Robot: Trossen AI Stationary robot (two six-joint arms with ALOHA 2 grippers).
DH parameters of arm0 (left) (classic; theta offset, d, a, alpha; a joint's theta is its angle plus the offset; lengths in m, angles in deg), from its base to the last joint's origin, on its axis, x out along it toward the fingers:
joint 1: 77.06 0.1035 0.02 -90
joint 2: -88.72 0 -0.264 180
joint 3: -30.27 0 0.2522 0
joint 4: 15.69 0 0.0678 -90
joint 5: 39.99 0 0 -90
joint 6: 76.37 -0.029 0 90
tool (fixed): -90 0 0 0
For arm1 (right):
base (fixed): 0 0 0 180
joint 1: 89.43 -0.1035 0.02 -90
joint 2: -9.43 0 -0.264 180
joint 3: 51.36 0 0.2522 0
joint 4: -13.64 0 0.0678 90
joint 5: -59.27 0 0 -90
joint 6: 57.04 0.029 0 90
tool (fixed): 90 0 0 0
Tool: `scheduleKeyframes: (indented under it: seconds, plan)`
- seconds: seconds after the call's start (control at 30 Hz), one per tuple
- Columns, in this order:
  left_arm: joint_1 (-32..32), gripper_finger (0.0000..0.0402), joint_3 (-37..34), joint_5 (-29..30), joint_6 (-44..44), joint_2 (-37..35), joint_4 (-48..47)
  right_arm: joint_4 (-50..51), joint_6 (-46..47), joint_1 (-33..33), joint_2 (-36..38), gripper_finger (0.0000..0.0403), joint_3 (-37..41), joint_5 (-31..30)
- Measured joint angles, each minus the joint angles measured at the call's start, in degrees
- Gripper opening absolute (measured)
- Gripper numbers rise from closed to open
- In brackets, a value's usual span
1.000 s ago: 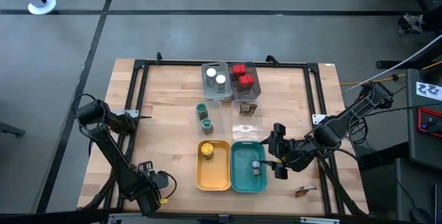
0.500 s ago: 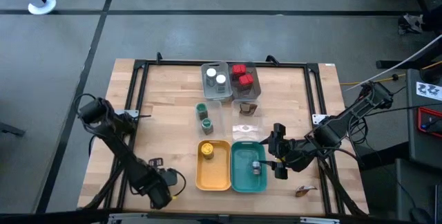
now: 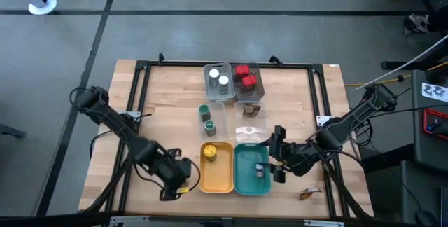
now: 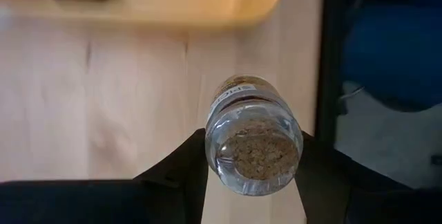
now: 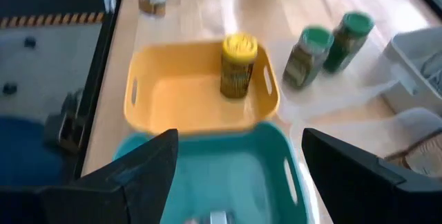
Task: Sort spices by type
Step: Put the brown seasoning bottle into the blue bin
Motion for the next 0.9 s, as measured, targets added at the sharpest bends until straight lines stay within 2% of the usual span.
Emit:
scheduleKeyframes:
  seconds: [0.13, 0.33, 0.63, 0.9]
  plan:
    - [4.15, 0.0161, 2.68, 0.52, -5.06, -1.44, 0.36, -6.71, -0.17, 0.88, -2.57, 0.0308, 0.0, -2.99]
    - [10.44, 0.0162, 3.97, 0.64, -12.83, -1.36, 7.65, -17.32, -0.2, 3.45, -7.49, 0.0308, -0.02, -2.18]
    - [17.13, 0.0163, 3.97, 0.99, -13.2, -0.95, 13.58, -28.44, -3.12, 7.7, -13.84, 0.0308, -0.02, 0.82]
    - [18.65, 0.0164, 3.95, 0.95, -14.35, 1.15, 15.59, -34.25, -4.4, 12.22, -16.46, 0.0308, -0.02, 10.62]
